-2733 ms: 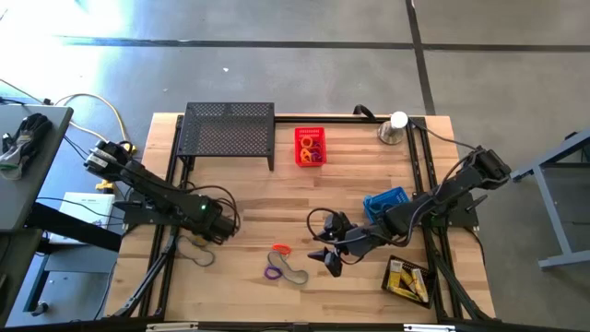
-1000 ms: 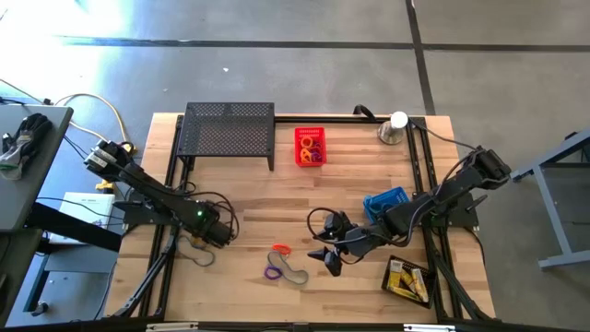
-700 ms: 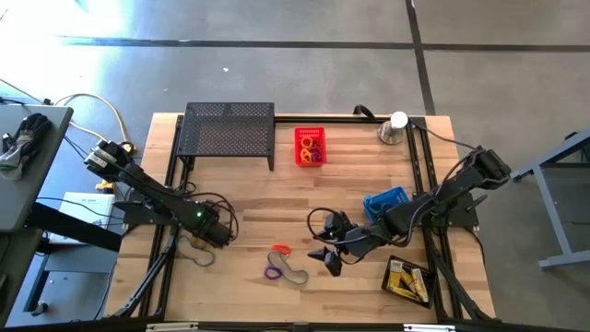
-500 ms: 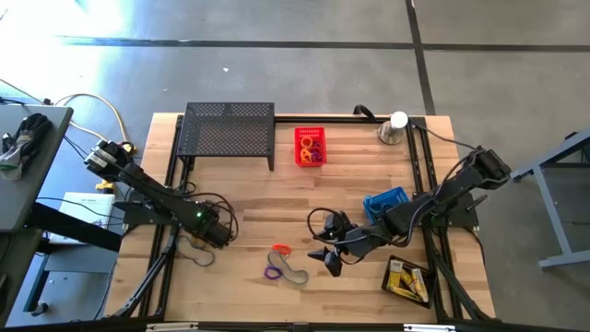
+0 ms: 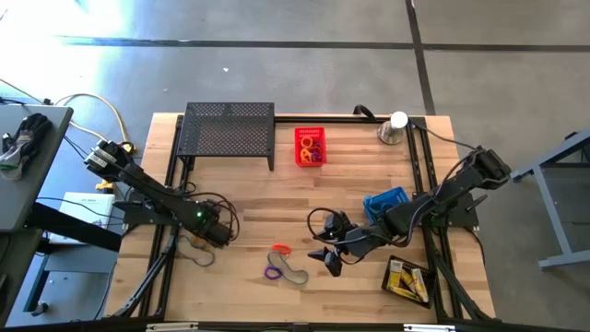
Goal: Pick & Place Office Desk Supplies
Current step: Put the blue rubber band into the blue bin
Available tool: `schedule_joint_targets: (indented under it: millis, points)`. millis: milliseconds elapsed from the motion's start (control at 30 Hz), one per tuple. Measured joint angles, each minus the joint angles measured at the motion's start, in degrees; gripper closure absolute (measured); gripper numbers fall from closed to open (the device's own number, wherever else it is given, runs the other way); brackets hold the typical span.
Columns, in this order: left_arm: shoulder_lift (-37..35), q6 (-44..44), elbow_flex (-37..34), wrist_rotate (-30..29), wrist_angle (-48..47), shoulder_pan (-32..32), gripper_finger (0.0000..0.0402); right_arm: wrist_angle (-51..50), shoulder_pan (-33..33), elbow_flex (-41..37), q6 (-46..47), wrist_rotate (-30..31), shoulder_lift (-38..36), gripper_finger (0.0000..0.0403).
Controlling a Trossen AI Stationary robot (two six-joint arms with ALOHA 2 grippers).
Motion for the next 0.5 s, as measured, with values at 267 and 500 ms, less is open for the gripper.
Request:
schedule_joint_targets:
  millis: [267,500]
  points:
    - [0.0,0.5,0.0,-0.5,0.0,0.2,0.0379,0.0,0.0,0.0,0.0,0.0,0.0,0.0127]
    - [0.0,0.6,0.1,-0.9,0.0,0.1,0.04,0.0,0.0,0.0,-0.1,0.0,0.0,0.0127]
